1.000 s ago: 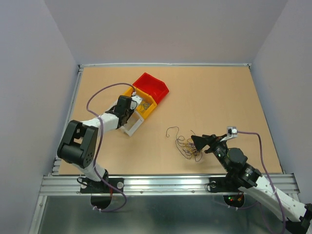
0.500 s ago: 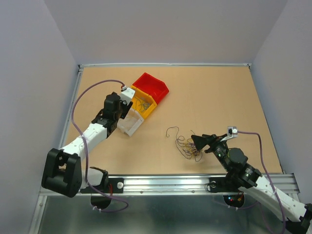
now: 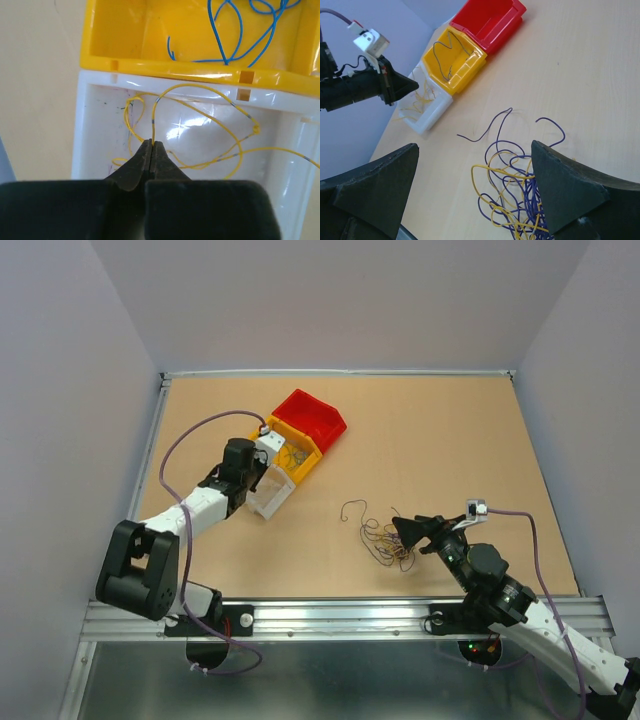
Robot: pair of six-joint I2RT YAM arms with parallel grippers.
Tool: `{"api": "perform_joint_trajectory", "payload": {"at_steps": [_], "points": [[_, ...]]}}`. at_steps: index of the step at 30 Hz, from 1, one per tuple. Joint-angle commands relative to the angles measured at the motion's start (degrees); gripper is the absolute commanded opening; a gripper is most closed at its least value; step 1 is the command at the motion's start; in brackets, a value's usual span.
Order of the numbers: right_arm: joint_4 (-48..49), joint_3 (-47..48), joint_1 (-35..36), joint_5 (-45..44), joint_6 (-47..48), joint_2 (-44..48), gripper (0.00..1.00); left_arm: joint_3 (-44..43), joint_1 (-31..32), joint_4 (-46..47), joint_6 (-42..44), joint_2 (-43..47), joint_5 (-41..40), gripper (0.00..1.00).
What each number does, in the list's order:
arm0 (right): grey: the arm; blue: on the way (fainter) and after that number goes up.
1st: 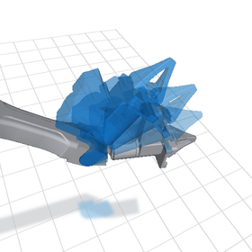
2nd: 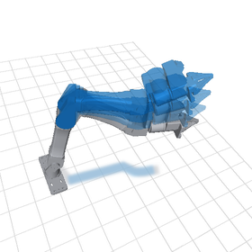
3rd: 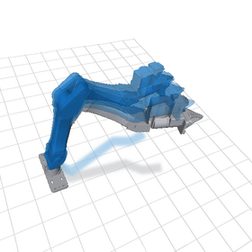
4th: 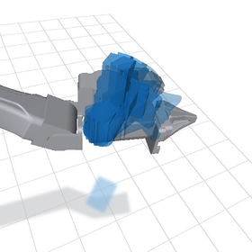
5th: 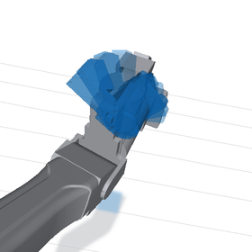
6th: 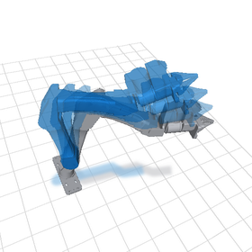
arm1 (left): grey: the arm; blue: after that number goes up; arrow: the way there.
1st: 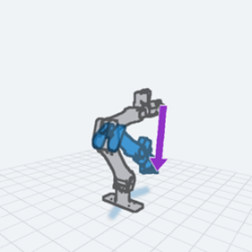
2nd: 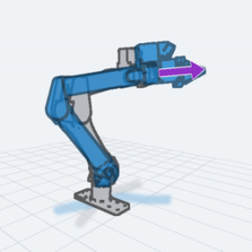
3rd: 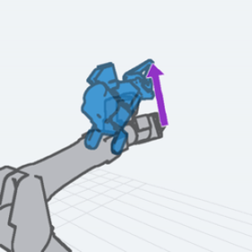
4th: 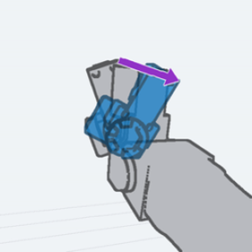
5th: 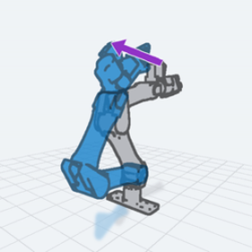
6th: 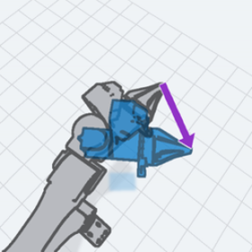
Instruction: Untangle the cables
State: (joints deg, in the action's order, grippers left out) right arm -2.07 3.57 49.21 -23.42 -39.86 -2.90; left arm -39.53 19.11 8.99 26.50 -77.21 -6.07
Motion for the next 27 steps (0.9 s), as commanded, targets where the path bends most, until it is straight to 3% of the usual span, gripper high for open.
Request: {"api": "perform_joint_trajectory", "payload": {"at_steps": [1, 4, 12, 17, 19, 23, 27], "points": [[3.5, -4.5, 0.3, 0.5, 0.9, -0.1, 0.99, -3.2, -0.1, 0.7, 0.3, -3.1, -6.3, 0.0], [3.6, -4.4, 0.3, 0.6, 1.0, -0.1, 0.99, -4.8, -1.9, 1.6, -0.2, -7.5, -11.0, 0.0], [3.6, -4.5, 0.2, 0.7, 1.0, -0.2, 0.99, -10.7, -2.5, -4.2, -0.2, -22.4, -11.2, 0.0], [4.3, -4.5, 0.2, 2.6, 1.9, -0.1, 0.98, -10.1, -2.5, -3.1, -0.8, -19.0, -10.8, 0.0], [7.5, -4.8, 0.2, 7.3, 4.6, -0.9, 0.93, -8.5, -2.6, -2.2, -0.8, -15.4, -9.4, 0.0], [18.7, -3.8, 0.2, 18.9, 9.4, -9.5, 0.87, -7.7, -2.5, -2.4, -1.0, -12.1, -6.7, 0.0], [28.8, 5.8, 0.4, 25.2, 15.0, -32.3, 0.84, -8.1, -2.5, -3.6, -0.9, -12.1, -3.8, 0.0]]}}
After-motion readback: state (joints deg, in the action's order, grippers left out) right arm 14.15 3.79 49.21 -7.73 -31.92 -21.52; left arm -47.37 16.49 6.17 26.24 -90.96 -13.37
